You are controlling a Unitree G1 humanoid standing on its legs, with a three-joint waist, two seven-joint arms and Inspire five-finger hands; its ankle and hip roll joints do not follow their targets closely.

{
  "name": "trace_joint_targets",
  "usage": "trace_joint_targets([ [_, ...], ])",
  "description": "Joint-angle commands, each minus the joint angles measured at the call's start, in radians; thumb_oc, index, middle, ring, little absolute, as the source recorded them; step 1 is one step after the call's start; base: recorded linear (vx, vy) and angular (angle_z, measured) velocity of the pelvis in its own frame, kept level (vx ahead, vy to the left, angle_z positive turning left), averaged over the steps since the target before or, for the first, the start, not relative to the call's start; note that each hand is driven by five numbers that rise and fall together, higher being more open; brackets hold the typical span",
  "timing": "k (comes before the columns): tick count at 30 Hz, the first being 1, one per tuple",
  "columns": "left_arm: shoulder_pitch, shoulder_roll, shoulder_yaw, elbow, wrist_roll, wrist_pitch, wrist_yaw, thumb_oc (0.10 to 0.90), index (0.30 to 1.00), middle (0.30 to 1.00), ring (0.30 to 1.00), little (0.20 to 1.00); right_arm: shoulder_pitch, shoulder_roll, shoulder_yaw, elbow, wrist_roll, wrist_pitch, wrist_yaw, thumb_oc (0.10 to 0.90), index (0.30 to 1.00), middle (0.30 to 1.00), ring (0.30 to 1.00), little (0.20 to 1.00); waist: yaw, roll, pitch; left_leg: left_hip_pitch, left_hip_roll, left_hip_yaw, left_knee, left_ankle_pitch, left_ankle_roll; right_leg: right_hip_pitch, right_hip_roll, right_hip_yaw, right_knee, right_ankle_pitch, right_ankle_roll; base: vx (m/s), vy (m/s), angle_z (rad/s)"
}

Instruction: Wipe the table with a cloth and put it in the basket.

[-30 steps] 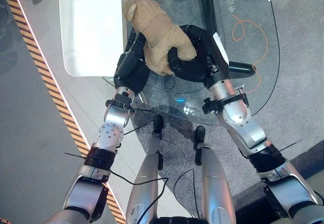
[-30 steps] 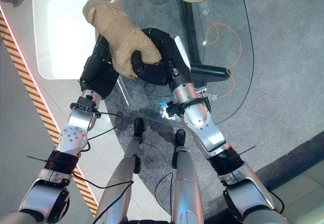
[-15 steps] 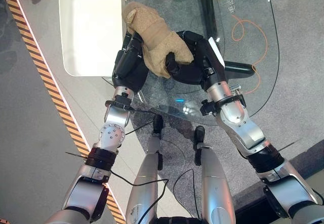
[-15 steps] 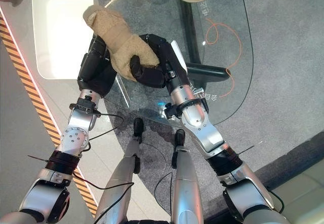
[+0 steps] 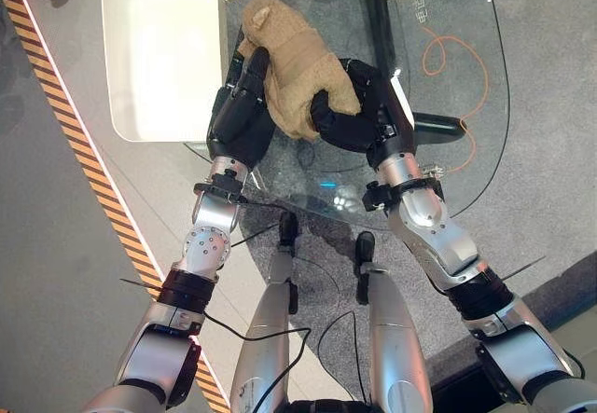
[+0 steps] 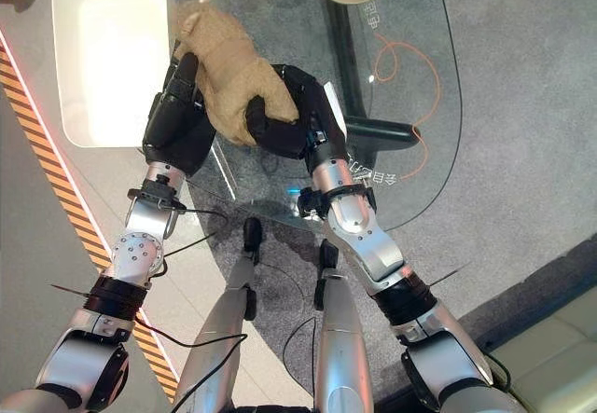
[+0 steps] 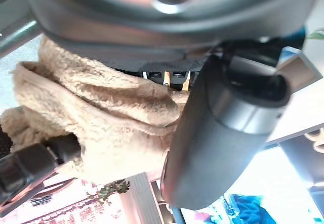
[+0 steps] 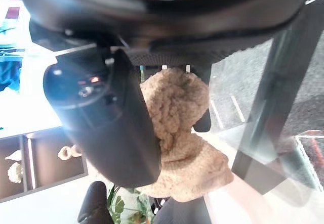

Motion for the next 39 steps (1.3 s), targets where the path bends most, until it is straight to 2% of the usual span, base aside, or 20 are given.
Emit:
trace_joint_targets([
  [1, -0.143, 0.005, 0.029, -0.135, 0.039, -0.023, -0.117, 0.8, 0.9, 0.9, 0.9, 0.9, -0.089, 0.058, -0.054, -0.14, 0.028, -0.073, 0.004, 0.1, 0.3, 0.3, 0.3, 0.2, 0.015, -0.044, -0.027, 0.038, -0.001, 0.012, 0.13, -0.196, -0.007, 0.096, -0.037, -0.006, -0.292, 0.191, 0.047, 0.01, 0.012, -0.04],
  [7, -0.149, 0.006, 0.022, -0.133, 0.047, -0.005, -0.154, 0.8, 0.9, 0.9, 0.9, 0.9, -0.093, 0.057, -0.043, -0.123, 0.018, -0.032, 0.001, 0.1, 0.3, 0.3, 0.3, 0.2, 0.014, -0.042, -0.027, 0.043, -0.002, 0.012, 0.129, -0.196, -0.006, 0.099, -0.038, -0.003, -0.292, 0.192, 0.048, 0.0, 0.003, -0.01],
  [14, -0.158, 0.021, 0.003, -0.151, 0.061, 0.029, -0.213, 0.8, 0.9, 0.9, 0.9, 0.9, -0.103, 0.032, -0.012, -0.094, 0.027, 0.051, -0.009, 0.1, 0.3, 0.3, 0.3, 0.2, 0.016, -0.042, -0.027, 0.051, 0.001, 0.015, 0.121, -0.194, -0.007, 0.104, -0.04, -0.004, -0.296, 0.193, 0.049, 0.0, 0.0, 0.0],
  [24, -0.173, 0.037, -0.026, -0.155, 0.072, 0.063, -0.256, 0.8, 0.9, 0.9, 0.9, 0.9, -0.114, 0.025, 0.007, -0.071, 0.023, 0.083, -0.043, 0.1, 0.3, 0.3, 0.3, 0.2, 0.014, -0.04, -0.027, 0.056, 0.0, 0.015, 0.118, -0.194, -0.005, 0.106, -0.036, 0.002, -0.296, 0.194, 0.05, 0.0, 0.0, 0.0],
  [31, -0.18, 0.046, -0.038, -0.162, 0.075, 0.088, -0.253, 0.8, 0.9, 0.9, 0.9, 0.9, -0.136, 0.007, 0.026, -0.078, -0.013, 0.118, 0.0, 0.1, 0.3, 0.3, 0.3, 0.2, 0.016, -0.041, -0.027, 0.06, 0.0, 0.015, 0.114, -0.194, -0.005, 0.109, -0.036, 0.003, -0.299, 0.195, 0.051, 0.0, 0.0, 0.0],
  [39, -0.178, 0.054, -0.05, -0.157, 0.063, 0.1, -0.264, 0.8, 0.9, 0.9, 0.9, 0.9, -0.17, -0.03, 0.072, -0.086, -0.03, 0.155, 0.104, 0.1, 0.3, 0.3, 0.3, 0.2, 0.02, -0.041, -0.027, 0.071, 0.0, 0.013, 0.111, -0.194, -0.006, 0.117, -0.036, 0.0, -0.299, 0.193, 0.053, 0.0, 0.0, 0.0],
])
